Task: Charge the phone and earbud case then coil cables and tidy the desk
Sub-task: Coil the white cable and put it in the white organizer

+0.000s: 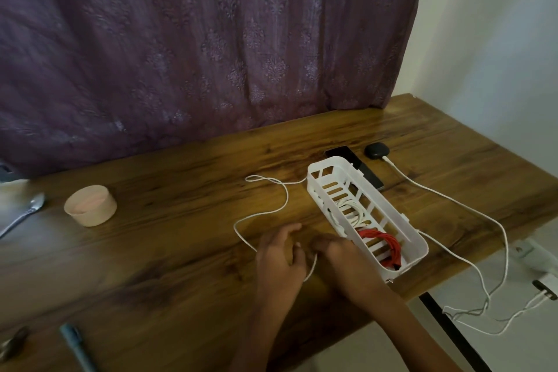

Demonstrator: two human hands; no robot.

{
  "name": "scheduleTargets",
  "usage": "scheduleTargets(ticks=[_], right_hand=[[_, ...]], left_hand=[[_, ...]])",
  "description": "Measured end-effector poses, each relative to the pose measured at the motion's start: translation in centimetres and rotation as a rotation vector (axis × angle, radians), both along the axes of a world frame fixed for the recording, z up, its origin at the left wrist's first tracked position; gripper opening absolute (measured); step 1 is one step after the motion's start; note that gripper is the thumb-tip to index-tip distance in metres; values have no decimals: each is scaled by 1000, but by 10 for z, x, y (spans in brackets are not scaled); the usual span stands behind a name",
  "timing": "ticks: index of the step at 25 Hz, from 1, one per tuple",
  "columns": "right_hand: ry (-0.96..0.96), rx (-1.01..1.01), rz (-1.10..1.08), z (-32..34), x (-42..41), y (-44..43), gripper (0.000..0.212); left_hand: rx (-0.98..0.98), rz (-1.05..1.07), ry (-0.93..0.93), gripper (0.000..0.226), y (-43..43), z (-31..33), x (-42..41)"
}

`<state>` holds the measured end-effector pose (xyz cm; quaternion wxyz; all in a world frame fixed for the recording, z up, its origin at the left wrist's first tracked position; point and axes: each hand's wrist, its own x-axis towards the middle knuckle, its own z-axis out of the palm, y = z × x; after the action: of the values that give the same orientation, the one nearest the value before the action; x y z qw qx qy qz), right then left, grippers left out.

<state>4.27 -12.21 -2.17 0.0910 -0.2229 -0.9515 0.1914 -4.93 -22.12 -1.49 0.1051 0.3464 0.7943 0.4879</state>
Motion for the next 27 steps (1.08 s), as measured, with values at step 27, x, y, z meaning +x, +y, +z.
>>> scheduleTargets(ticks=[27], right_hand=[[975, -567, 9, 163, -102, -6, 26]], left_hand=[[323, -281, 50, 22, -30, 191, -79]])
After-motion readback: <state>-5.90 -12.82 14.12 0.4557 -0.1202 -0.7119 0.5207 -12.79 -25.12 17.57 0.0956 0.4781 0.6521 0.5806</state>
